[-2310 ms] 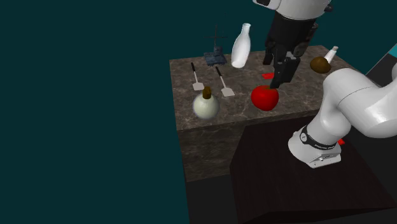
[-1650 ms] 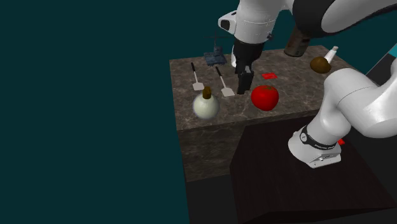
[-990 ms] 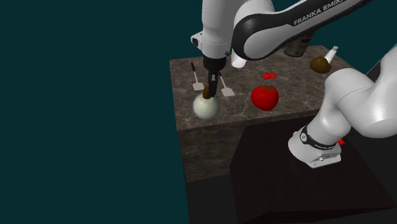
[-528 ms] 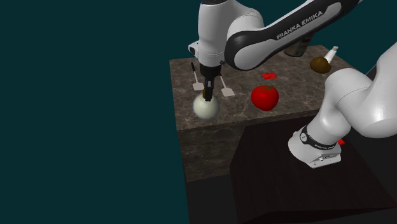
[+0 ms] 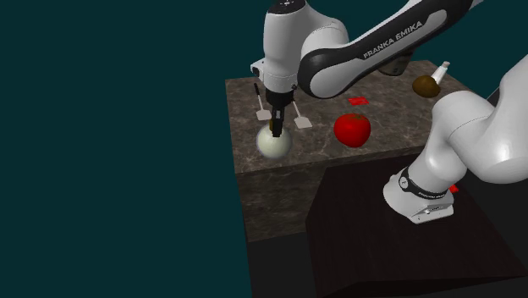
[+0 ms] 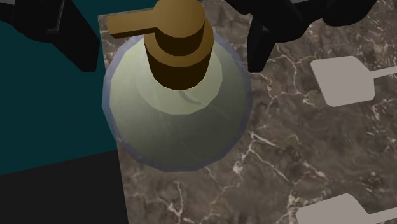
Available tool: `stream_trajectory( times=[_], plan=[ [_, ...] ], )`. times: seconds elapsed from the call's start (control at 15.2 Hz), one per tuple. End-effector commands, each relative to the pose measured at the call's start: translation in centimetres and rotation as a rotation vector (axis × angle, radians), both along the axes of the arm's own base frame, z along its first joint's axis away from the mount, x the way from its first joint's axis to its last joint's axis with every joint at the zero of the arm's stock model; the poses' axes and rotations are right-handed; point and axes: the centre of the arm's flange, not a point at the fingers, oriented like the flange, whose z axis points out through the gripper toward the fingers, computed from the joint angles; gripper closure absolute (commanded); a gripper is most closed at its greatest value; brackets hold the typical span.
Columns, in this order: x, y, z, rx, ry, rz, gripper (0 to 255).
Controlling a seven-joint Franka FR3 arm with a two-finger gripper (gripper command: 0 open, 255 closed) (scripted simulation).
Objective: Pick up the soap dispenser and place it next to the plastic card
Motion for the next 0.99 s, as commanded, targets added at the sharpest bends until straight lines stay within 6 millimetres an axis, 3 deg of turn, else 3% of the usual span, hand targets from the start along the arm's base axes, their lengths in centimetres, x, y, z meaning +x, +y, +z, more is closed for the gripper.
stream_trajectory(
  times=[0.0, 0.07, 0.66, 0.92],
  plan=[
    [0.0, 0.0, 0.0, 0.0, 0.0, 0.0, 0],
    [0.0, 0.0, 0.0, 0.0, 0.0, 0.0, 255],
    [0.0, 0.0, 0.0, 0.0, 0.0, 0.0, 255],
    [0.0, 0.0, 2.1, 0.0, 0.0, 0.0, 255]
  ],
)
